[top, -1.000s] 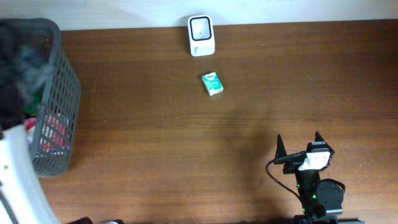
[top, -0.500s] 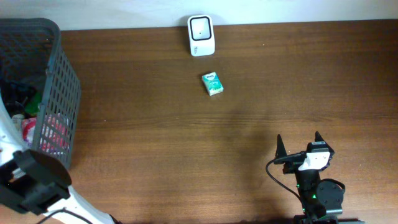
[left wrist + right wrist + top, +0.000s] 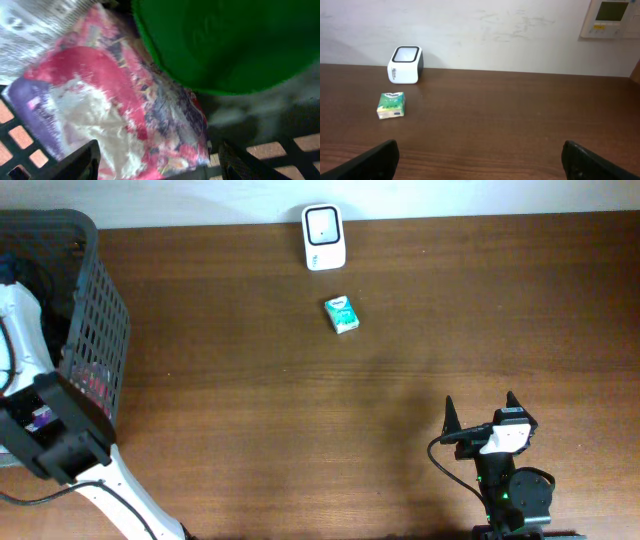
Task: Scan the item barcode
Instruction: 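Return the left gripper into the basket toward the pink snack bag, then grasp the pink snack bag and lift it out with the left gripper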
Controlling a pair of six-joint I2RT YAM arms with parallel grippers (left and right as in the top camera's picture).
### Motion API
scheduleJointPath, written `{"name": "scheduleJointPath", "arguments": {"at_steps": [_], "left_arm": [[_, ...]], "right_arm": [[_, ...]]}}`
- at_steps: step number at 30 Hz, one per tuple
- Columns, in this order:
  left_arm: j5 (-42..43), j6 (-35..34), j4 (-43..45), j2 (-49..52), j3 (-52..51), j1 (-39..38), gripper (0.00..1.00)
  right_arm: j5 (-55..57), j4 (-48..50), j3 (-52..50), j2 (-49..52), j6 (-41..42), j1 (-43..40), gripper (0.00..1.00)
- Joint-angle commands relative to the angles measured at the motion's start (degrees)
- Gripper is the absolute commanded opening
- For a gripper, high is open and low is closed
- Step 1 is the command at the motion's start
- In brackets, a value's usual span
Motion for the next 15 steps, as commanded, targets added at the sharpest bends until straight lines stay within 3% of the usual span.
{"name": "scheduleJointPath", "arguments": {"at_steps": [1,5,10,12,13,15], "left_arm": [[-0.04,0.02,-0.33,3.72,-0.09,0.11,0.73],[-0.07,0.04,-1.22,5.38,-1.18,0.11,0.63],[-1.31,0.04,-4.72,5.35,-1.25,0.17,0.25],[-1.31,0.04,-6.21,5.25,-0.52,0.15,0.21],[-1.31,0.04,-7.61,5.18,0.85,0.15,0.00],[-1.29,0.04,-10.58,4.94,4.46,0.15,0.00]], "right_arm": [[0.28,-0.17,-0.48,-0.33,0.44,0.52,0.99],[0.28,-0.20,-0.48,-0.33,0.44,0.52,0.99],[0.28,-0.17,-0.48,-0.33,0.44,0.52,0.99],[0.28,-0.17,-0.48,-0.33,0.44,0.52,0.99],[0.28,-0.17,-0.48,-0.33,0.44,0.52,0.99],[0.28,-0.20,-0.48,-0.33,0.44,0.52,0.99]]}}
